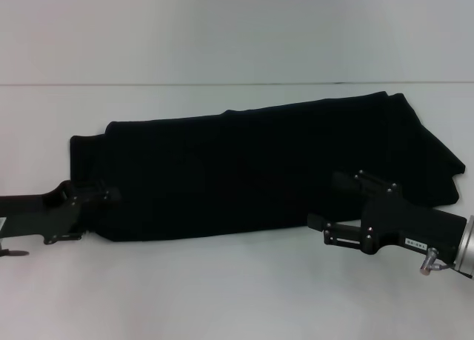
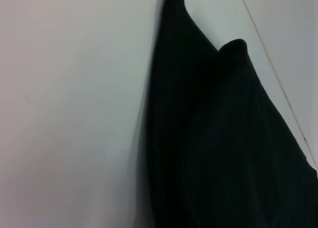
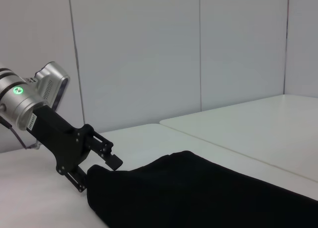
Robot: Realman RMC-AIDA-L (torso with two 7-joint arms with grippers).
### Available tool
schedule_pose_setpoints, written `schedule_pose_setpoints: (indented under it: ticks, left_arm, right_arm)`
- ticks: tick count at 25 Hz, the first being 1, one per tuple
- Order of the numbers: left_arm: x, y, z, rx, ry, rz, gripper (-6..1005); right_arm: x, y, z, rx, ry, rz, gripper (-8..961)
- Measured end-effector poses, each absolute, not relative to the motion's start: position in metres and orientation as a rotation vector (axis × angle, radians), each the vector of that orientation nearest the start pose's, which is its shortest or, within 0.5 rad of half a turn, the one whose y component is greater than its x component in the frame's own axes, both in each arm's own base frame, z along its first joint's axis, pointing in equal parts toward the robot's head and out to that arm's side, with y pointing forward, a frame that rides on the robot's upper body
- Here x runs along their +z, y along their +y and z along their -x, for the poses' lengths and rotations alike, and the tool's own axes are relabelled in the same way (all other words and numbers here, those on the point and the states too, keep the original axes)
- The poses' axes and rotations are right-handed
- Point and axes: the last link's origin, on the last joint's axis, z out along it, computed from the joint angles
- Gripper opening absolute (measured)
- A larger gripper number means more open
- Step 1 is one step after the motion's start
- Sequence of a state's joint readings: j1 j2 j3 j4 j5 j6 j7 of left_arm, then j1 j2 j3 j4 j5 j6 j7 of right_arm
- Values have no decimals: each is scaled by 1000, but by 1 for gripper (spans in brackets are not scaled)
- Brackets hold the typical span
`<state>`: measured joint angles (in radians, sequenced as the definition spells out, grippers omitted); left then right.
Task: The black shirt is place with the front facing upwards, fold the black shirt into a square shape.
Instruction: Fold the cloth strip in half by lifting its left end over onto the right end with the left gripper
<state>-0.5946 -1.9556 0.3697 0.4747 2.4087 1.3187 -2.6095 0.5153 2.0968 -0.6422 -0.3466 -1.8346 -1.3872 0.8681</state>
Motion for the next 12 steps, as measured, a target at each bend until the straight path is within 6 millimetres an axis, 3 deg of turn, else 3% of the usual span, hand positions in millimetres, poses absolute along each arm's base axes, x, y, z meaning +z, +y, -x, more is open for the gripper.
schedule_pose_setpoints:
  ticks: [1,6,12]
  left_arm:
    - [31,346,343,714,2687,-1963,829]
    - [31,347,342,680,2663,-2022,601]
    - [31,348,342,680,2665,-2031,462]
  right_arm:
    - [-45,317,-282,751,391,2539,941]
    - [-45,317,-282,753,392,2537,941]
    - [-45,317,-282,748,391,2539,941]
